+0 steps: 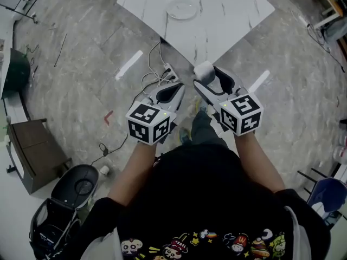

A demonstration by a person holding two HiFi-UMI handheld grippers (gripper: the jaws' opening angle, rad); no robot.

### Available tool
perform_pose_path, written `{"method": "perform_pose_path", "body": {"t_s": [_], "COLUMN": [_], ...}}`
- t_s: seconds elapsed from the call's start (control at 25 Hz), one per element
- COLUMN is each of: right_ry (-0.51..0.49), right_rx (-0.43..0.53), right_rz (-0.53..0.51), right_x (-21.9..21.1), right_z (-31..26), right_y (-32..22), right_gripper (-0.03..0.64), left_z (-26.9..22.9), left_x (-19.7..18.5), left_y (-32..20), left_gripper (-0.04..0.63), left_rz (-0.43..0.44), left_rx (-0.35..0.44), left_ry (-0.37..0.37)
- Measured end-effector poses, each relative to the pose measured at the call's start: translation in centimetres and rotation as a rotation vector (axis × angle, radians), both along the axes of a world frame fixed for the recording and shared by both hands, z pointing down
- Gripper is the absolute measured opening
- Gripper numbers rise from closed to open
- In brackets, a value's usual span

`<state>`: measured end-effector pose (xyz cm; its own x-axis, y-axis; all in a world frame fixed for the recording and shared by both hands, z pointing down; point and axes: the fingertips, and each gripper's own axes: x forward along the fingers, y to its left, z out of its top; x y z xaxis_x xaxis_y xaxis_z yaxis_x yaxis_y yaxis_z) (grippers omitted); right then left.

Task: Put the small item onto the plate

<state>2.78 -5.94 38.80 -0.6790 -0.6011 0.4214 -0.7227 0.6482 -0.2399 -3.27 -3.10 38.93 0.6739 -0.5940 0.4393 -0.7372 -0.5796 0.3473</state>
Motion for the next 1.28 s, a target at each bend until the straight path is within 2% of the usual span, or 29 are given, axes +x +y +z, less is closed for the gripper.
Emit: {"method": "perform_pose_path", "body": {"t_s": [0.32, 0.68, 1.0, 1.28], "right_ry": [-0.018, -0.023, -0.006, 0.051], "right_rx": [-0.026, -0.042, -0.076, -0.106], "right_rz": [-0.061, -0.143, -0.138, -0.088], "right_x": [0.9, 2.1, 0.7, -1.2], "right_z": [0.9, 2.2, 3.8, 6.1], "right_y": [-7.8, -13.9, -17.5, -22.1], "right_gripper": [0.328, 0.328, 0.328, 0.328], "left_z": [1.7, 2.7, 4.4, 7.1], "left_x": [1.1, 3.2, 1.9, -0.1], "left_y": [-6.9, -13.2, -17.2, -21.5], "left_gripper": [0.000, 0.000, 0.000, 0.000], "left_rz": [-0.071, -0.108, -0.116, -0.070], "left_rx": [-0.057, -0.074, -0.102, -0.151], "left_ry": [-0.020, -0.062, -0.051, -0.031]}}
